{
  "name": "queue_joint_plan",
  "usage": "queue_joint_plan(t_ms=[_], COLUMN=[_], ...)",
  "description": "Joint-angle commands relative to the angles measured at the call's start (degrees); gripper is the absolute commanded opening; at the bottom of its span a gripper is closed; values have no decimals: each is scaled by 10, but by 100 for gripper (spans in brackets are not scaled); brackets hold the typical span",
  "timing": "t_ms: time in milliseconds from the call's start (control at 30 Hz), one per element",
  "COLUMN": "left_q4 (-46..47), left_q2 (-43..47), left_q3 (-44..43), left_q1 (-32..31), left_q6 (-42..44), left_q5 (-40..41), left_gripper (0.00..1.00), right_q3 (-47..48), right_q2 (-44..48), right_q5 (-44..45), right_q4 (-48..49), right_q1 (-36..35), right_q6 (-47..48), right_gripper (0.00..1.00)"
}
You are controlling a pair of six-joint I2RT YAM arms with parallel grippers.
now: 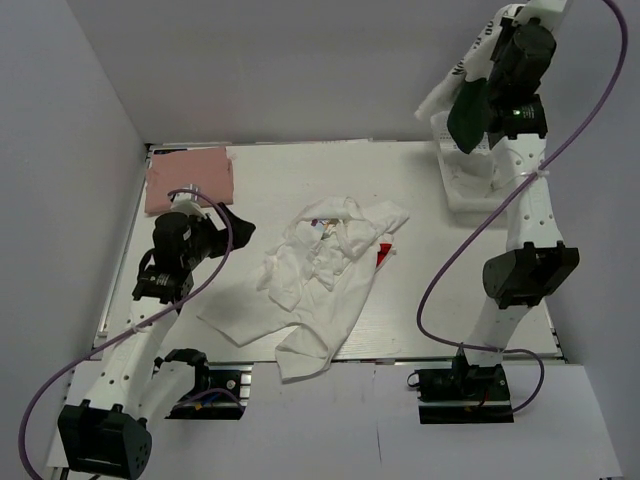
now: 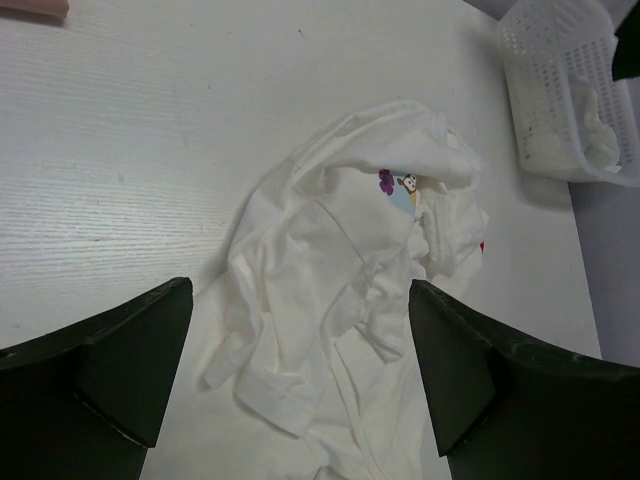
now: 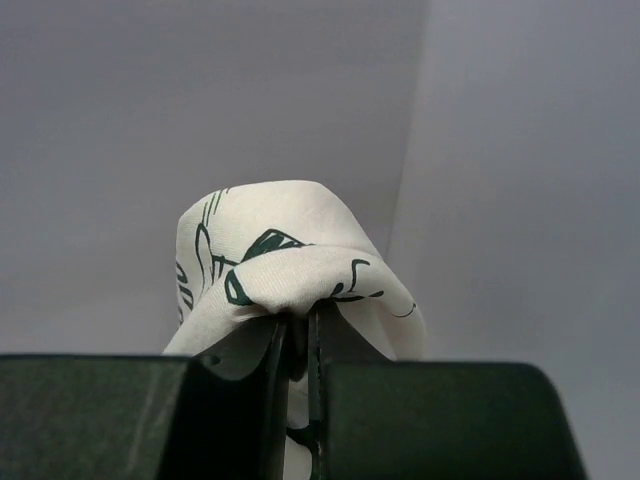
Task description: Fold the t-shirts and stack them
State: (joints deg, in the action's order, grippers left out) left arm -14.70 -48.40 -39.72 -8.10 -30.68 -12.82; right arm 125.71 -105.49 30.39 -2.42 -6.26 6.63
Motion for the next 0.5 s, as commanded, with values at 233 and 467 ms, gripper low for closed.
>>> queue_joint_plan(t_ms=[233,467], left_q4=[0,-47], left_q2=[-18,-18], left_q3=[-1,-7], left_q1=[-2,-2], left_q6=[-10,-24], left_q5=[-12,-1], left_gripper=[99,99], right_q3=[-56,-151], right_q2=[-35,-51], right_q5=[-80,-139], right_q4=[42,-48], right_q1=[92,95], right_q6=[-18,-63], right_gripper=[0,90])
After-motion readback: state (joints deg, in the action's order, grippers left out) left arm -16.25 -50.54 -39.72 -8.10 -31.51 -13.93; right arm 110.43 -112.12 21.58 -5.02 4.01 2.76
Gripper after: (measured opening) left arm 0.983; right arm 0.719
